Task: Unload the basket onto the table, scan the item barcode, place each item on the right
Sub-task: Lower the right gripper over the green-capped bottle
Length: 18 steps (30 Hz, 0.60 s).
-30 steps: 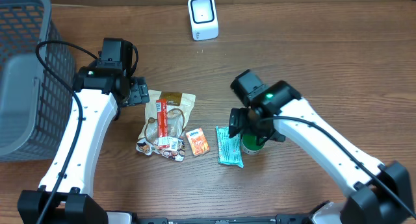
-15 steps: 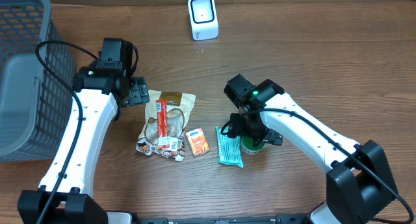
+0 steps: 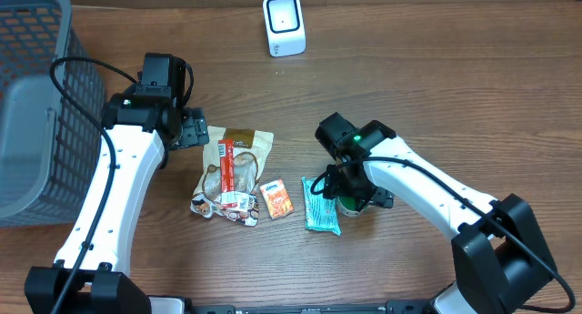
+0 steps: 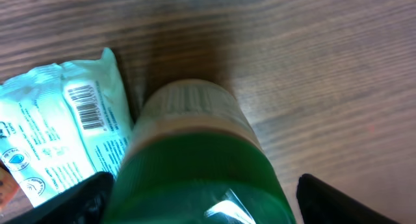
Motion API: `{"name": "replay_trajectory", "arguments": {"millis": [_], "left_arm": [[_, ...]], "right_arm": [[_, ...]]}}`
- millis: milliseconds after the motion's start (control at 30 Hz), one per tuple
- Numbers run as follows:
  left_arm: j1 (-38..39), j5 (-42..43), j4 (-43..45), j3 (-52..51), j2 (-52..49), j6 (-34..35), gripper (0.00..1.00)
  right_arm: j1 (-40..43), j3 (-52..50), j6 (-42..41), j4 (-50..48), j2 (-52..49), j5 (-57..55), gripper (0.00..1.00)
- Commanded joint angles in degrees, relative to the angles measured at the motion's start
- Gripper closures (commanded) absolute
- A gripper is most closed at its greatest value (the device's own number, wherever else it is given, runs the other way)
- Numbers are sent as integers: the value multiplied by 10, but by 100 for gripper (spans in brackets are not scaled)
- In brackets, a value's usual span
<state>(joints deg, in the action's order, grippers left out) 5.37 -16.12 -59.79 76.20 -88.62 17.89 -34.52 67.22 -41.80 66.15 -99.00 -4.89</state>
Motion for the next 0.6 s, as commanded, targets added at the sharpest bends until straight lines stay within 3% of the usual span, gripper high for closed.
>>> {"name": "replay_trajectory", "arguments": {"millis": [0,167,433,567], "left_arm": [[-1,-5,1,0,-2,-1,0],[-1,-6,1,0,-2,-1,0],[-1,-5,1,0,-2,-1,0],[-1,-5,1,0,-2,-1,0]], "right_arm": [[2,-15,15,-15,-2,-7,15],[2,-16,91,-14,-2,-18,32],[23,-16,126,-17,-2,-135,32],[43,-16,210,-46,-2,-159,32]]}}
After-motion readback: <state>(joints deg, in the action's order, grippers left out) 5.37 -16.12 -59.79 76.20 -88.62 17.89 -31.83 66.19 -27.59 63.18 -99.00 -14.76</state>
